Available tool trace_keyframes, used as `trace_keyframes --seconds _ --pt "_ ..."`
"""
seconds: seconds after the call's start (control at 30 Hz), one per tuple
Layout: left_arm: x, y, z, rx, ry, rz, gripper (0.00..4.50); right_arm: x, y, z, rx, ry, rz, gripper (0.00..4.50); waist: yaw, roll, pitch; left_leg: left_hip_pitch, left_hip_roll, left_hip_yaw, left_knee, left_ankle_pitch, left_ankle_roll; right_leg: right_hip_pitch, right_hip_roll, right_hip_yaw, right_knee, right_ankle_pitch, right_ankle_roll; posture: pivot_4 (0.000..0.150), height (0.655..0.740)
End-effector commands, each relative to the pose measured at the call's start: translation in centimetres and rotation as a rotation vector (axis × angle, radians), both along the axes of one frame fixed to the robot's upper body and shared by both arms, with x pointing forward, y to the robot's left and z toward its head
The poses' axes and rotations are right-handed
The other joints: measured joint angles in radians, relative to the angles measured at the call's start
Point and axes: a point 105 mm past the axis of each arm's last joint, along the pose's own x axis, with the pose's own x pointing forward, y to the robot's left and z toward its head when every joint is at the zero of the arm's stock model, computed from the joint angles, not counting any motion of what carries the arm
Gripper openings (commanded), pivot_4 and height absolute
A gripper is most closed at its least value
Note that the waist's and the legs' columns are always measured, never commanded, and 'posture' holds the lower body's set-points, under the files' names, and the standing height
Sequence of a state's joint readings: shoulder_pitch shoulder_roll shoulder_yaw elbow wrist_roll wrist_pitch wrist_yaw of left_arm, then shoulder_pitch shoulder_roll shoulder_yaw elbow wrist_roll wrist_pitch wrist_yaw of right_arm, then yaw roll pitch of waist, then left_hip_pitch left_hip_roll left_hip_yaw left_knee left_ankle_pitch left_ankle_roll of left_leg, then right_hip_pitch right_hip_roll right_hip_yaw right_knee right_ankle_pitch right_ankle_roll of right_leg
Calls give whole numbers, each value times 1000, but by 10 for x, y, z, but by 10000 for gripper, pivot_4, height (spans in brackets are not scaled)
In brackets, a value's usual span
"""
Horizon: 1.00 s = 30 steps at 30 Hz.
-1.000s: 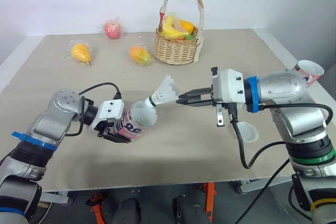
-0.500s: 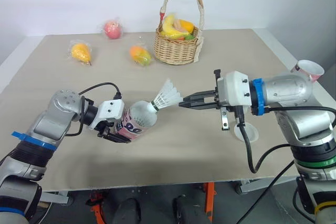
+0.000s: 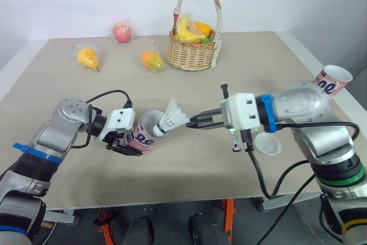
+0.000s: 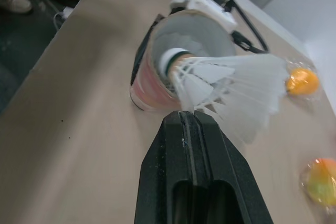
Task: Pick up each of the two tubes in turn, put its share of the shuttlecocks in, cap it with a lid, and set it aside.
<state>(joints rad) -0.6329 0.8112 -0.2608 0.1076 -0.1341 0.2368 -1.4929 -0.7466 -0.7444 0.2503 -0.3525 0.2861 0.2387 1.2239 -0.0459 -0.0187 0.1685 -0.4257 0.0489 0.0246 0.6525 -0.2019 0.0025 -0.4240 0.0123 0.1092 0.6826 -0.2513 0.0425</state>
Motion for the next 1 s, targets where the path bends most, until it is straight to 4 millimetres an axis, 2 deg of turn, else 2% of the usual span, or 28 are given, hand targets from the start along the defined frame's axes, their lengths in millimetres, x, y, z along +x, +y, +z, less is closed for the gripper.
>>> trace_keyframes --seconds 0.03,0.13,0.23,0.37,0.5,0.63,0.73,0.87,1.0 --pt "4 1 9 5 -41 2 29088 4 10 5 -17 -54 28 346 0 0 0 0 0 0 0 0 0 0 0 0 0 0 0 1500 7400" --pt "3 1 9 3 -41 5 29088 4 18 2 -28 -30 55 346 0 0 0 0 0 0 0 0 0 0 0 0 0 0 0 1500 7400" --pt "3 2 9 1 -41 9 29088 -2 21 0 -33 59 105 8922 0 0 0 0 0 0 0 0 0 0 0 0 0 0 0 1500 7400" --pt "2 2 8 -2 -39 13 29088 -12 19 17 59 158 147 28337 0 0 0 -1 0 0 0 0 0 0 0 0 0 0 0 1500 7400" --pt "2 2 7 -6 -38 17 29088 -8 8 31 148 223 101 28337 0 0 0 -1 0 -1 0 0 0 0 0 -1 0 0 0 1500 7400" --pt "2 1 7 -9 -39 20 29088 15 -1 33 200 263 -68 28337 0 0 0 -1 1 -1 0 0 0 0 0 -1 0 0 -1 1500 7400" --pt "2 2 6 -8 -38 19 29088 6 -2 25 143 302 -38 20325 0 0 0 -1 1 -1 0 0 0 0 0 -1 0 1 -1 1500 7400" --pt "4 1 6 -6 -39 17 29088 0 4 12 5 273 9 377 0 0 0 -1 1 -1 0 0 0 0 0 -1 0 0 -1 1500 7400" --pt "5 0 8 -7 -42 13 29088 7 24 16 -50 228 62 377 -2 0 0 -1 1 0 0 0 1 -1 0 -1 0 0 -1 1500 7400"
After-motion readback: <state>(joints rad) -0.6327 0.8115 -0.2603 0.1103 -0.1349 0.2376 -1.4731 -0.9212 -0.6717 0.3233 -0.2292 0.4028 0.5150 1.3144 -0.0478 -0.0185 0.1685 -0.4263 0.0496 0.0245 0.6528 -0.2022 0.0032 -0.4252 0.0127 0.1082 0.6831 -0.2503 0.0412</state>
